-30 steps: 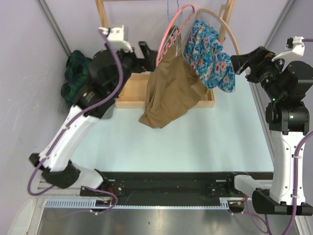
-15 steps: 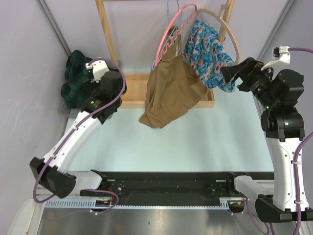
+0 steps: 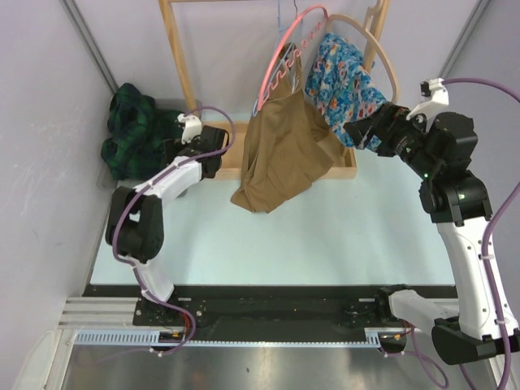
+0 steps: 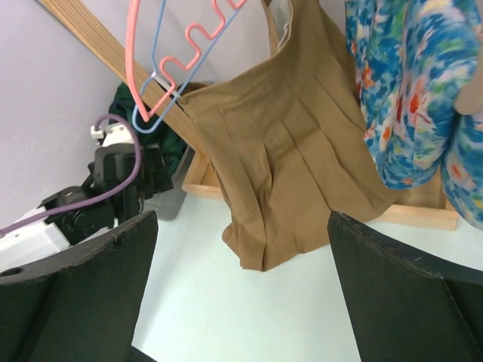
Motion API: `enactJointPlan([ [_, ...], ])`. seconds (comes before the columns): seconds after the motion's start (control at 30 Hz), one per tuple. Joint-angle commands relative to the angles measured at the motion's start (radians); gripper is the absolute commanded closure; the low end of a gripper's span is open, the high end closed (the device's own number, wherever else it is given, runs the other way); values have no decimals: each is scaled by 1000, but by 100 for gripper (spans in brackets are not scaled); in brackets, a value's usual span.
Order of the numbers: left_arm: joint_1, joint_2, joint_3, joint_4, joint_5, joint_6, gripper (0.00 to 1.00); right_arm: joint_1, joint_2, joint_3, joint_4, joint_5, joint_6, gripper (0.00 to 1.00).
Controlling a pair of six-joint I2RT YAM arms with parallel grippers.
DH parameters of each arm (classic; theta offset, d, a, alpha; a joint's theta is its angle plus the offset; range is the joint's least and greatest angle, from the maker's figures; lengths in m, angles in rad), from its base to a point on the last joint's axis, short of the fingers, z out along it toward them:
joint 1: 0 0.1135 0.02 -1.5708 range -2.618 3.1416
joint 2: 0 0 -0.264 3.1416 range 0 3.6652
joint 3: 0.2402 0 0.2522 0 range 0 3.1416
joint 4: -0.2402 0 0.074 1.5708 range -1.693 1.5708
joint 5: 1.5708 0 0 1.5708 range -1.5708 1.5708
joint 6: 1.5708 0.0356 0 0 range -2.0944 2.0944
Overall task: Place the skirt on the hanger
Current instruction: Grab the skirt from the pile
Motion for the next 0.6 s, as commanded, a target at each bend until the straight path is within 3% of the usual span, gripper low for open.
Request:
enactJointPlan([
  [0.0,61,81,-2,115,63,33,0,33,42,1,18,31,-30,0],
  [0.23,238,-12,-181,311,327,-66,0,92,116,21,47,65,-36,0],
  [0.57,376,73,-191,304,545,-116,1,179,211,35,93,129,-38,0],
])
